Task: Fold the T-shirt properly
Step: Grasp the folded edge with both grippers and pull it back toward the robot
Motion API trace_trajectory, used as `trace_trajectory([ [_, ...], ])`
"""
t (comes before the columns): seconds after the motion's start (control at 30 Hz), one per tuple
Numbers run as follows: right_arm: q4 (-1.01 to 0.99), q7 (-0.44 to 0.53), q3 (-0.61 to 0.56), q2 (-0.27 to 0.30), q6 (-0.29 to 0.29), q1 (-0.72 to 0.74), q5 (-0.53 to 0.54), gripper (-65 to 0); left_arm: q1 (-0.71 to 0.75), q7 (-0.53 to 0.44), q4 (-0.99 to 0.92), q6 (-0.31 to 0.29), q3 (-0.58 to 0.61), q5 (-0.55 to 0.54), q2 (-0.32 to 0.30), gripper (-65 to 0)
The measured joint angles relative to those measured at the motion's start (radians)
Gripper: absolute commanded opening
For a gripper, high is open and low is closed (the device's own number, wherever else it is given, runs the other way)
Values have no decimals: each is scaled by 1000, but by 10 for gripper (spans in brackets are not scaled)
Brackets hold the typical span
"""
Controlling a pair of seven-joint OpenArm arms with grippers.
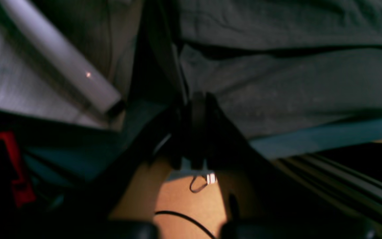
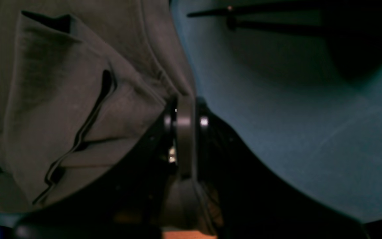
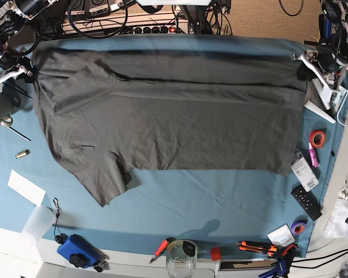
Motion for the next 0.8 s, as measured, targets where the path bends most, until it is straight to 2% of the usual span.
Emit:
trace_trajectory([
  [0.43, 0, -2, 0, 1, -5, -47, 9, -650, 25, 3, 0, 0, 0, -4, 0, -650],
  [0.63, 0, -2, 0, 1, -6, -47, 54, -650, 24, 0, 0, 0, 0, -3, 0, -650],
  [0.67, 0, -2, 0, 1, -6, -47, 57, -650, 25, -1, 0, 0, 0, -3, 0, -641],
  [0.7, 0, -2, 0, 1, 10, -48, 66, -628, 25, -1, 0, 0, 0, -3, 0, -596],
  [0.8, 0, 3, 0, 1, 34, -47, 84, -508, 25, -23, 0, 0, 0, 5, -1, -472],
])
